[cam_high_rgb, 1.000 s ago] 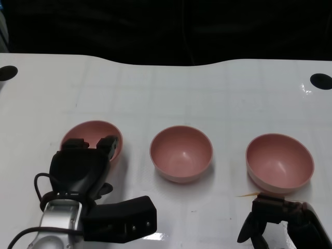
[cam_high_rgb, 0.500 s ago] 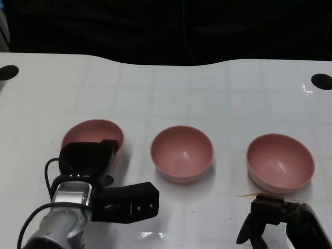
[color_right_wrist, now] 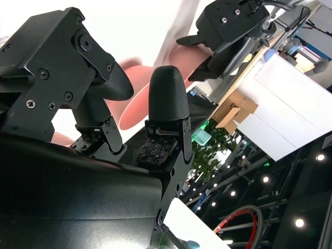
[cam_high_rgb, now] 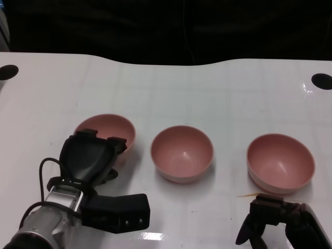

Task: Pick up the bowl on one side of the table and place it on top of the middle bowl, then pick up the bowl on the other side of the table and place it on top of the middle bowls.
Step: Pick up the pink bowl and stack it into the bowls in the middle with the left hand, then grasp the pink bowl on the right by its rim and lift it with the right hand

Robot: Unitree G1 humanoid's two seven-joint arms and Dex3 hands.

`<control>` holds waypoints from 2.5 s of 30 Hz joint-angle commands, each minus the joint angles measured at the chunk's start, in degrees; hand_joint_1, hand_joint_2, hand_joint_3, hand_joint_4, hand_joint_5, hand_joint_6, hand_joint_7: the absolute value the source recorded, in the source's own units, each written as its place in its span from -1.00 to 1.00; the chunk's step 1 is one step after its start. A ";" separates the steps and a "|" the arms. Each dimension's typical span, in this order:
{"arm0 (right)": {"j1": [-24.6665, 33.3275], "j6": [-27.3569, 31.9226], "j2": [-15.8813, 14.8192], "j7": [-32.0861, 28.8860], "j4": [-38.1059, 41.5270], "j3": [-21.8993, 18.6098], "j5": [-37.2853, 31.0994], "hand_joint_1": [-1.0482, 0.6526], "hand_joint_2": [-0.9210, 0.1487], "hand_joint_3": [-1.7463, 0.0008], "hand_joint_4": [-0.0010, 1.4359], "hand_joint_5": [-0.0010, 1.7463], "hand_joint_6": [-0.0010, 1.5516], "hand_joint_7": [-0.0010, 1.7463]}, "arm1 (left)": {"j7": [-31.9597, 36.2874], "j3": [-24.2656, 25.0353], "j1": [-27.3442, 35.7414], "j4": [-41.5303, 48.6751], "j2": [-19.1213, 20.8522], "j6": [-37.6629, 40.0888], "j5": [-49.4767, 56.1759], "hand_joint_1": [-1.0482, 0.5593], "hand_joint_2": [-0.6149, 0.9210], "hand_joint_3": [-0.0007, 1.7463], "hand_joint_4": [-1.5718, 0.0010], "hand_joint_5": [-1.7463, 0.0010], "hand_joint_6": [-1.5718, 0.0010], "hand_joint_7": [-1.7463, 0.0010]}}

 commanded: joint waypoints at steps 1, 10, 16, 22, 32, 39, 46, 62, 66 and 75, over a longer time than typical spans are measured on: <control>0.01 0.17 -0.55 -0.41 -0.27 -0.37 0.20 0.24 0.31 -0.79 0.17 1.00 0.13 0.48 | 2.99 0.09 -0.88 -3.59 2.38 -1.37 0.25 -0.03 0.97 -0.77 -0.05 -1.00 -0.24 0.10; -0.37 -0.37 -0.56 -1.06 0.37 -0.39 -0.29 0.25 0.29 -0.77 0.17 1.00 0.12 0.47 | 0.28 1.79 0.52 -16.76 3.65 -5.71 -2.27 0.00 0.50 -0.03 -0.13 -1.00 -0.15 -0.40; -0.23 0.19 -0.66 -0.62 0.08 -0.21 0.11 0.23 0.28 -0.76 0.16 1.00 0.12 0.47 | -9.26 1.98 0.34 -24.42 3.66 -8.48 -5.49 0.03 0.43 0.16 -0.10 -1.00 -0.02 -0.60; -0.11 0.42 -0.52 -0.61 -0.28 -0.09 -0.13 0.25 0.27 -0.76 0.16 1.00 0.12 0.48 | -17.29 1.04 -0.68 -26.08 1.73 -11.11 -8.14 0.06 0.54 -0.01 -0.09 -0.98 -0.08 -0.56; 0.24 0.80 -0.47 -0.36 -0.79 0.19 0.23 0.25 0.27 -0.74 0.15 1.00 0.11 0.47 | -21.14 -0.97 -1.63 -19.43 -0.53 -17.07 -8.91 0.11 0.54 -0.12 -0.06 -1.00 -0.16 -0.32; 0.11 0.67 -0.50 -0.45 -0.77 0.22 0.07 0.25 0.27 -0.74 0.15 1.00 0.11 0.48 | -29.44 -1.95 -1.73 -21.11 0.45 -13.27 -6.80 -0.19 0.98 -0.66 0.29 0.36 0.16 0.84; -0.04 0.44 -0.79 -0.09 -0.58 0.36 0.38 0.25 0.27 -0.75 0.15 1.00 0.10 0.47 | -35.16 -2.86 0.18 -27.95 1.86 -5.39 -1.86 -0.67 1.00 -0.47 0.93 0.76 0.75 1.00; 0.03 0.43 -0.75 0.33 -0.50 0.16 1.04 0.27 0.28 -0.75 0.15 1.00 0.11 0.49 | -26.69 7.07 11.94 -35.46 4.34 -15.58 -14.77 -0.51 1.00 -0.59 0.79 0.74 0.68 0.92; -0.03 0.45 -0.71 0.00 -0.56 -0.02 0.63 0.27 0.27 -0.75 0.16 1.00 0.11 0.49 | -21.56 10.33 15.86 -34.65 4.86 -22.25 -17.87 -0.40 1.00 -0.64 0.66 0.62 0.58 0.89; 0.27 0.40 -0.75 0.01 -0.96 -0.09 0.63 0.27 0.28 -0.75 0.17 1.00 0.11 0.50 | -16.92 16.43 22.90 -33.15 5.11 -32.48 -23.11 -0.17 1.00 -0.73 0.47 0.14 0.23 0.83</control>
